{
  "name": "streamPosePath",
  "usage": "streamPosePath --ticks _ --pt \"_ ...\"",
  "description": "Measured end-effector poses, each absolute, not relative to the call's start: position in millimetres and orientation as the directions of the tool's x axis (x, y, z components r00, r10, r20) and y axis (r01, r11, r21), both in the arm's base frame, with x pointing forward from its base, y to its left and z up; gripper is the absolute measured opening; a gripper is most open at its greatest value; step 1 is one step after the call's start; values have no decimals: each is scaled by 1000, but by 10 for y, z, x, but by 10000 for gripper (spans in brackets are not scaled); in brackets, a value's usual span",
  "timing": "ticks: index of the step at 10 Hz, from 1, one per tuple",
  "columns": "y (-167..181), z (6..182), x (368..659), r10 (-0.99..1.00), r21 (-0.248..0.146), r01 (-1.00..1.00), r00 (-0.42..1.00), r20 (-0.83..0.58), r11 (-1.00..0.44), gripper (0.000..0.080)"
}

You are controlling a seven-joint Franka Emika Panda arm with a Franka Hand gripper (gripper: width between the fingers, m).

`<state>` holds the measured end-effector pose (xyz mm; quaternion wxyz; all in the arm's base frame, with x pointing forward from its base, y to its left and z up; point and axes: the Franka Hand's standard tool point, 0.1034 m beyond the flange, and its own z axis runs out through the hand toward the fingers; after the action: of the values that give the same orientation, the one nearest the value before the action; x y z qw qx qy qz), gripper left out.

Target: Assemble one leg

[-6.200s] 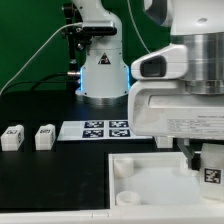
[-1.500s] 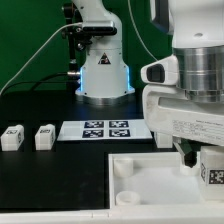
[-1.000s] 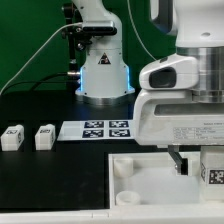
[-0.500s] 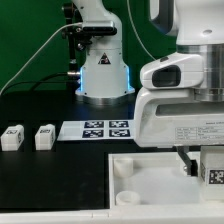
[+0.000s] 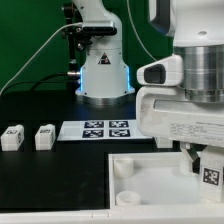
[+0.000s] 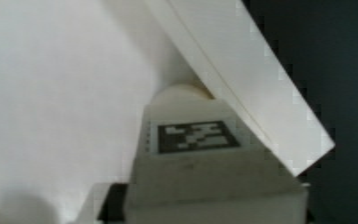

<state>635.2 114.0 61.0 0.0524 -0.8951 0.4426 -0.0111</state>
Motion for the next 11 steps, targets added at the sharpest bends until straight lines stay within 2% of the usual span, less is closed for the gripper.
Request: streamPosePath --ticks 2,3,4,6,8,9,10,11 --pt "1122 606 6341 -949 -91 -949 307 -65 -301 293" --pt "1112 607 6329 -989 -85 -991 111 -100 -102 294" --pt "1130 605 6316 -990 -69 -996 -54 -128 63 294" --pt "1146 603 6310 -944 -35 -953 -293 -155 301 294" --pt "1142 600 6305 -947 -35 -956 -284 -152 292 316" --pt "1148 593 6301 -947 -34 -956 -282 -151 290 454" --pt "1149 590 6299 -953 -37 -962 -263 -150 271 454" --pt "1154 583 6295 -971 -47 -979 -191 -147 200 576"
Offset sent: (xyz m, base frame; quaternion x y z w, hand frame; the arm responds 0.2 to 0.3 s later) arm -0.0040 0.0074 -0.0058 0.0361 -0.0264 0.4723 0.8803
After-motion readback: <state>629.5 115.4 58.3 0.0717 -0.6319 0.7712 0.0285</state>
